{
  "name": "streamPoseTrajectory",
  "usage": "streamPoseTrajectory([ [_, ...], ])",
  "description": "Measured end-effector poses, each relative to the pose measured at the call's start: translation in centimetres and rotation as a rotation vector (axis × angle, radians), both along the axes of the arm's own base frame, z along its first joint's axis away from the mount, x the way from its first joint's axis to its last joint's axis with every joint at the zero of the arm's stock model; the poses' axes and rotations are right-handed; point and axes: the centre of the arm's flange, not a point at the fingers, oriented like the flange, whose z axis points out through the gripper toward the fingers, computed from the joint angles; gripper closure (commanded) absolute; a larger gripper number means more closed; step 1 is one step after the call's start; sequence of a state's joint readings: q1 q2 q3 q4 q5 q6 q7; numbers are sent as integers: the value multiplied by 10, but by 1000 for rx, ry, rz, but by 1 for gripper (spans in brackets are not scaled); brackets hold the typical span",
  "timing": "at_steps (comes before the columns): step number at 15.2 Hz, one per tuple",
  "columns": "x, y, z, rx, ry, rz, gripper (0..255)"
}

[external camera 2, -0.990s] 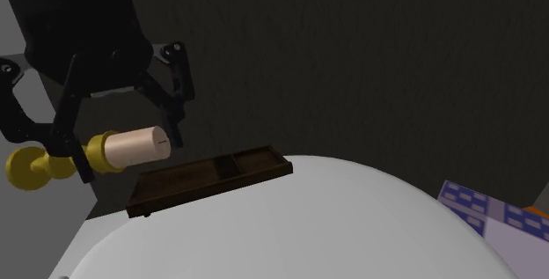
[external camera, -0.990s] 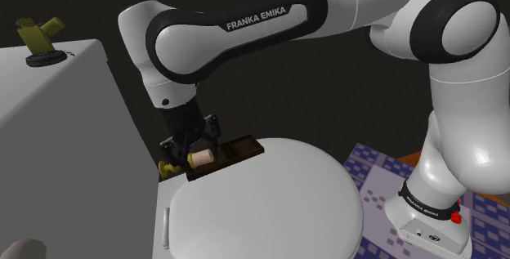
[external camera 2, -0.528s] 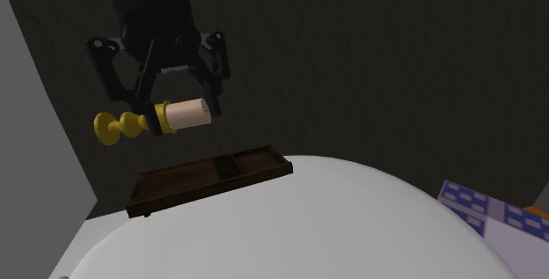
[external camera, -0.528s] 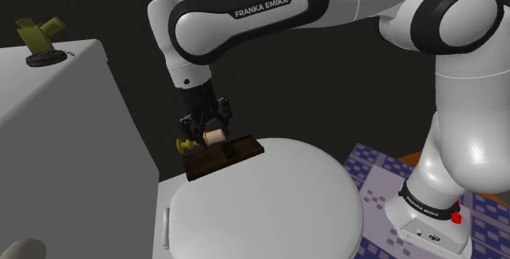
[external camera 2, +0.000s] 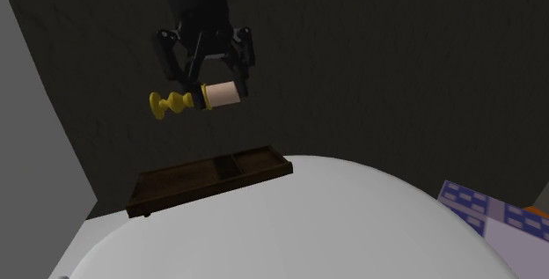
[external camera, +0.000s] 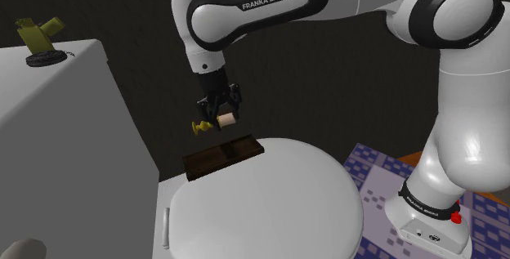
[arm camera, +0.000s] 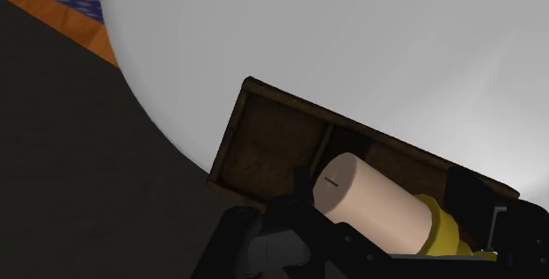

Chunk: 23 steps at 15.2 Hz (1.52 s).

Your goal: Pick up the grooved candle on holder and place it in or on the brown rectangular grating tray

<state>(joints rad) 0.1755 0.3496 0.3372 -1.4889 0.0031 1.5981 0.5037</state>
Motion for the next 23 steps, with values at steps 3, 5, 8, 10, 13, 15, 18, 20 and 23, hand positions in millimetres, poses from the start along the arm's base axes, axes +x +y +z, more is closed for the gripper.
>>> streamPoseTrajectory([
  [3, -1, 0, -6, 8, -20, 3, 255],
  [5, -1, -1, -13, 5, -17, -1, 255],
  [8, 0, -1, -16, 10, -44, 1, 255],
  [10, 0, -1, -28, 11, -41, 4, 255],
  [13, -1, -2, -38, 14, -49, 4, 255],
  [15, -1, -1, -41, 14, -55, 3, 255],
  [18, -1, -2, -41, 15, -53, 7, 255],
  [20, -1, -2, -51, 10, -37, 2, 0],
  [23, 2, 4, -58, 6, -24, -4, 0],
])
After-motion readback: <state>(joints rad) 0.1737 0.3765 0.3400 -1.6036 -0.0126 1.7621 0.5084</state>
